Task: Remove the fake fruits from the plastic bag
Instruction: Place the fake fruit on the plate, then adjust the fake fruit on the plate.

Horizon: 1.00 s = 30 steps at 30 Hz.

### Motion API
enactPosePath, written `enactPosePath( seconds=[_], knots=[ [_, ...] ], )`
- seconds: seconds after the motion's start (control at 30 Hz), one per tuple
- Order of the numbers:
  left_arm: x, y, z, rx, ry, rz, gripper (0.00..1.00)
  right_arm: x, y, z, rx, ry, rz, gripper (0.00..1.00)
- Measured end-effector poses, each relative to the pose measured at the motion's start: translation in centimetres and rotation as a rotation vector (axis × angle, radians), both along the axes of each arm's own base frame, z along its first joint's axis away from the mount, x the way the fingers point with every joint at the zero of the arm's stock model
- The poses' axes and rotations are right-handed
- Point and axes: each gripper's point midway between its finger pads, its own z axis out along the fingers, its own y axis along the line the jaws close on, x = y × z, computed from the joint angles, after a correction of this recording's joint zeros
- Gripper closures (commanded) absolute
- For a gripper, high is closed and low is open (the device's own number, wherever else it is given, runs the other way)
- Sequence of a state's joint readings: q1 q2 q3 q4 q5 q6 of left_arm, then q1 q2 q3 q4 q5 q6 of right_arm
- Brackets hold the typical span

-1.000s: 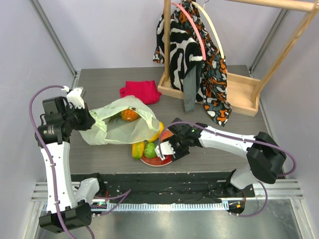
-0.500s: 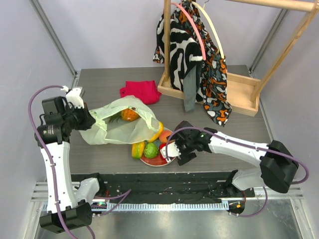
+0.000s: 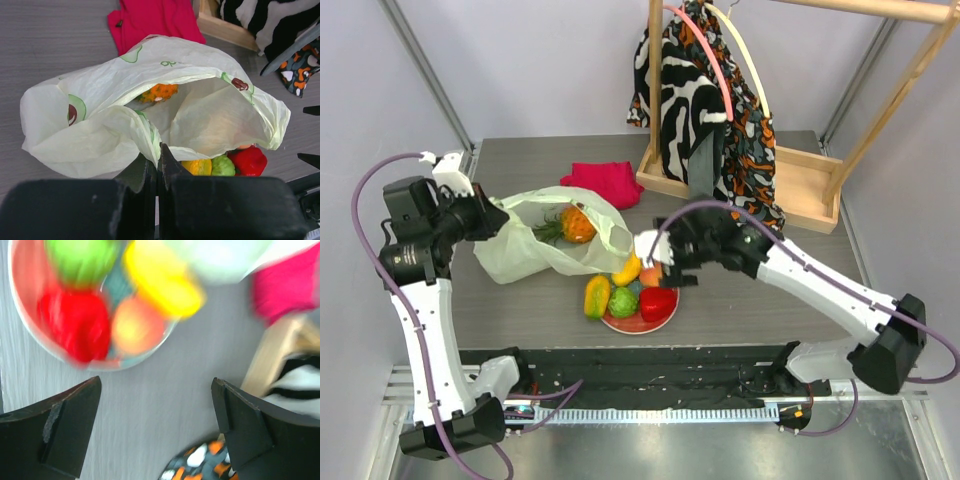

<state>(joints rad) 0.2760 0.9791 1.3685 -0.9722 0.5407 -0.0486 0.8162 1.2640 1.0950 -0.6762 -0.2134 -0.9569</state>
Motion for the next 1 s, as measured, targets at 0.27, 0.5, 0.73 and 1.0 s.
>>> enactPosePath(
  seconds=[0.27,0.5,0.73,1.0],
  knots=[
    [1.4,0.1,1.2,-0.065,-0.001,0.029,1.0,-1.3,10.4,10.0,0.285,0.085,0.096,0.15],
    [2.2,0.8,1.8,-0.079,-0.003,0.064,1.0,-7.5,16.4,6.3,0.27,0.251,0.262,0.08],
    [1.5,0.8,2.5,-0.071,-0.032,0.074,1.0,-6.3,19.1,1.6,0.242,0.3,0.246,0.01],
    [0.6,0.9,2.9,-0.065,-0.05,0.088,1.0,-5.6,21.0,-3.0,0.2,0.332,0.248,0.0]
  ],
)
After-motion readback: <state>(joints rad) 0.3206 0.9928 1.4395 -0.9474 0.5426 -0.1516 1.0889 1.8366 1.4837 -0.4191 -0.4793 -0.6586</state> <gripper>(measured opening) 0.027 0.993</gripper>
